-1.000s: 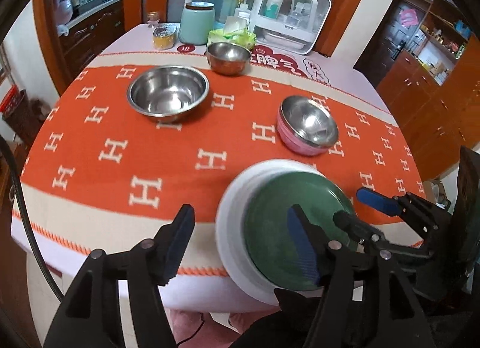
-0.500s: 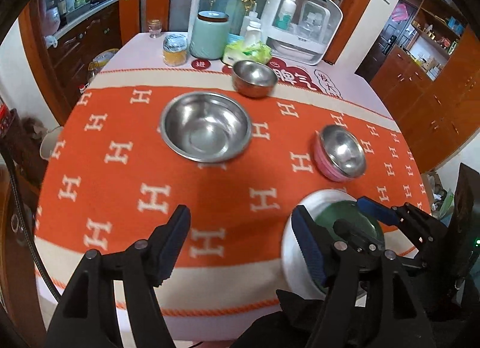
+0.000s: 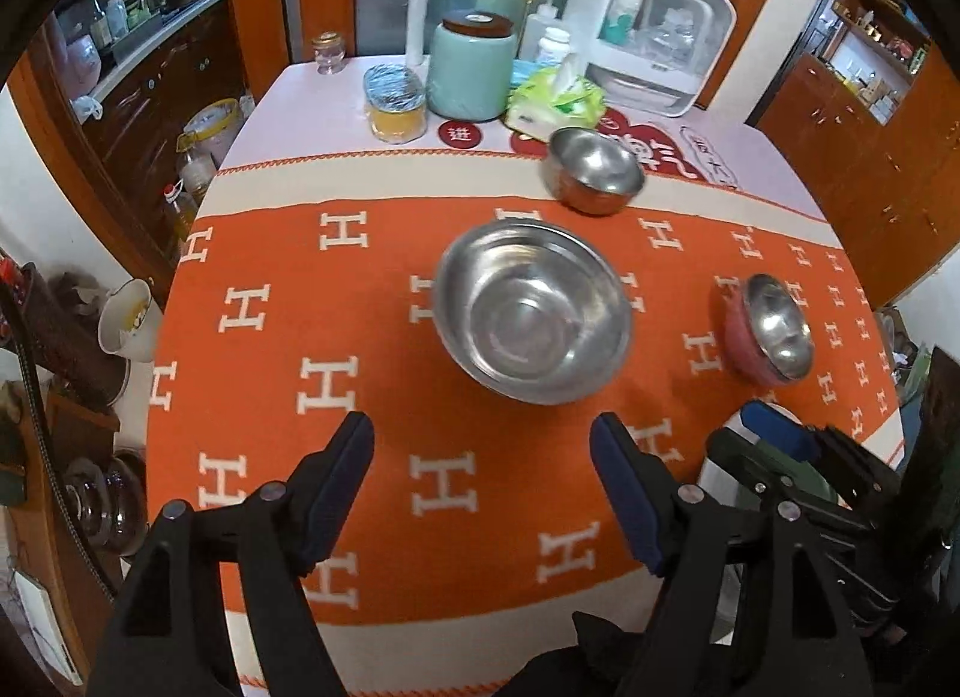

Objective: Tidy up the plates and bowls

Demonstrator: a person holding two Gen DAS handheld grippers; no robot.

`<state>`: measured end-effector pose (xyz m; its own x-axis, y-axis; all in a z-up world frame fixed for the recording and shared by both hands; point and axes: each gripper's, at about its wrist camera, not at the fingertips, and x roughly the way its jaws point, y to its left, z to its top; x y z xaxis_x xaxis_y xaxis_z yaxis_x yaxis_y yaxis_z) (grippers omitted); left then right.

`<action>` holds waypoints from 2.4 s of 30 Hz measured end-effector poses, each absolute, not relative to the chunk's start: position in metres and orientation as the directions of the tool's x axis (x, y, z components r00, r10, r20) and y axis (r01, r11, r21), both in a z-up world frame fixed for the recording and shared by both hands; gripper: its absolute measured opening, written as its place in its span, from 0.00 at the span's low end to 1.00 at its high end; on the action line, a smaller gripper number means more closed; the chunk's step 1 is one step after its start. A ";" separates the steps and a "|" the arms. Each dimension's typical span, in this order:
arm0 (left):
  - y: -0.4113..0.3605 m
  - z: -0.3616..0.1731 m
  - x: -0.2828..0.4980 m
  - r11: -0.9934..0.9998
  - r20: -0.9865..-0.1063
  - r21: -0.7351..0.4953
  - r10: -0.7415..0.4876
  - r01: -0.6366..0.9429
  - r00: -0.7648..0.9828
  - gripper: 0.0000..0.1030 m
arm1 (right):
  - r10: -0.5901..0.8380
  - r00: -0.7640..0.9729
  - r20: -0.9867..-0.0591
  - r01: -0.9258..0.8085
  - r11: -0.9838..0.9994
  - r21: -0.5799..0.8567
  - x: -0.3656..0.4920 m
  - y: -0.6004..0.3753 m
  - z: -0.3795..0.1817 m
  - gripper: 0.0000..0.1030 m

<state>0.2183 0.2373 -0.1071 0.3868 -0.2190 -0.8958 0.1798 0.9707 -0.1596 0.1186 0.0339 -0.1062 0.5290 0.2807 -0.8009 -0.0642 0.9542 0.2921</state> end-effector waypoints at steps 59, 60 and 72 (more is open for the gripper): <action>0.211 -0.234 0.307 0.913 -0.905 -0.301 -0.364 0.274 0.220 0.24 | 0.159 0.539 -0.827 0.024 0.979 0.204 0.186 0.061 -0.179 0.28; 0.210 -0.233 0.307 0.913 -0.905 -0.300 -0.365 0.277 0.221 0.24 | 0.159 0.539 -0.827 0.026 0.978 0.205 0.186 0.060 -0.179 0.28; 0.209 -0.224 0.300 0.905 -0.901 -0.288 -0.366 0.312 0.231 0.25 | 0.157 0.557 -0.815 0.054 0.973 0.224 0.180 0.052 -0.174 0.23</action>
<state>0.3000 0.2086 -0.2238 0.2309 -0.3660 -0.9015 0.3119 0.9055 -0.2878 0.1804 0.0519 -0.1737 0.5573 0.1568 -0.8154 0.0541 0.9731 0.2241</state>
